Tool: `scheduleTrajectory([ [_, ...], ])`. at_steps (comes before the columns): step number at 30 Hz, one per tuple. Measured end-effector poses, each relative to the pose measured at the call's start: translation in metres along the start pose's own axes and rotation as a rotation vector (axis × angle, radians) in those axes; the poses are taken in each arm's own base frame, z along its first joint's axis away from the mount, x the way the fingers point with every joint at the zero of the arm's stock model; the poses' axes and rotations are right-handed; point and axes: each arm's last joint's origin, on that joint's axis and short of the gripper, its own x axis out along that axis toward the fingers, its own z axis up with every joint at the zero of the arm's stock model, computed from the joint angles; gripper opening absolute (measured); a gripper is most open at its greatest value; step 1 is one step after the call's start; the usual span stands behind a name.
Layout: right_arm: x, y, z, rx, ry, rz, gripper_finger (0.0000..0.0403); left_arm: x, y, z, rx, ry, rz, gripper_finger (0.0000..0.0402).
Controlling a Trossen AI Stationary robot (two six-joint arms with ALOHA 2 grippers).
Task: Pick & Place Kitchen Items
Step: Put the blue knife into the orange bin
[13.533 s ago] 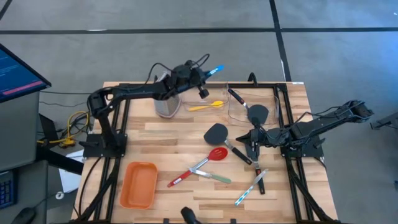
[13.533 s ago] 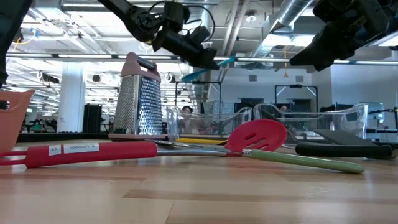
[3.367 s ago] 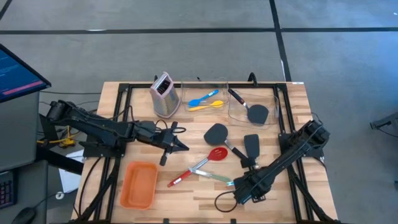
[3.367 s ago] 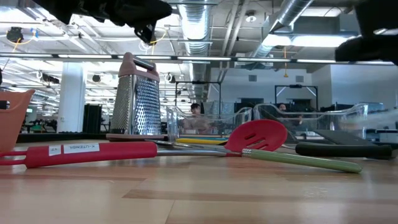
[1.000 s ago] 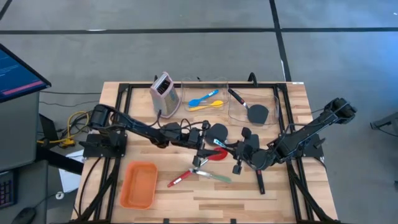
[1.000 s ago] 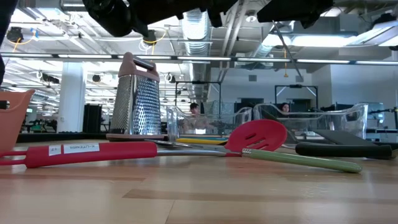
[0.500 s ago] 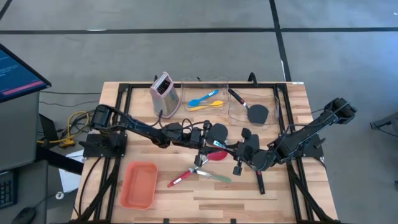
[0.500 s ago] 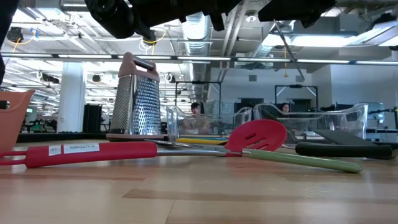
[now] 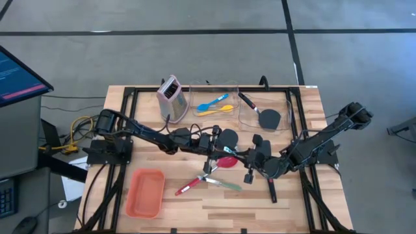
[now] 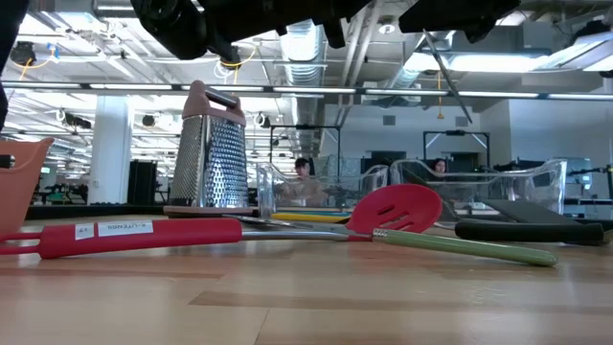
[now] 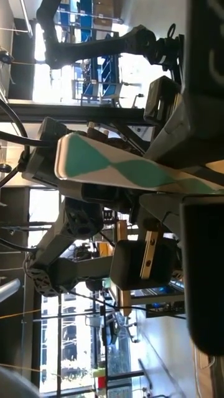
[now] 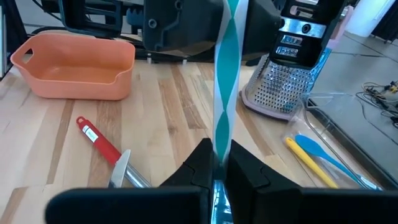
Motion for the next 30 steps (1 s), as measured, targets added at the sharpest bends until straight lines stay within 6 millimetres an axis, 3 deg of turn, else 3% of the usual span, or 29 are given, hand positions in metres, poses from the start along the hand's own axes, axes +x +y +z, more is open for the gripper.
scheduleTrajectory([
  [5,0.0,0.001,0.0,0.005,0.004,0.034,0.0028,0.0,0.0,0.0,-0.003,0.003,-0.004,0.001],
  [11,-0.003,0.0,0.005,-0.003,0.002,0.046,0.0119,-0.001,-0.001,-0.001,-0.02,0.039,-0.01,0.0008],
  [16,-0.022,-0.005,0.024,-0.061,-0.004,0.077,0.0179,-0.004,-0.001,0.008,-0.025,0.098,-0.012,0.0007],
  [20,-0.045,-0.011,0.034,-0.088,0.009,0.119,0.021,-0.012,-0.002,0.031,-0.028,0.163,-0.009,0.0007],
  [24,-0.067,-0.021,0.036,-0.012,0.015,0.161,0.0212,-0.031,-0.002,0.064,-0.016,0.285,0.059,0.0007],
  [30,-0.087,-0.033,0.027,0.078,0.091,0.171,0.0136,-0.08,-0.003,0.124,-0.048,0.369,0.21,0.0007],
])
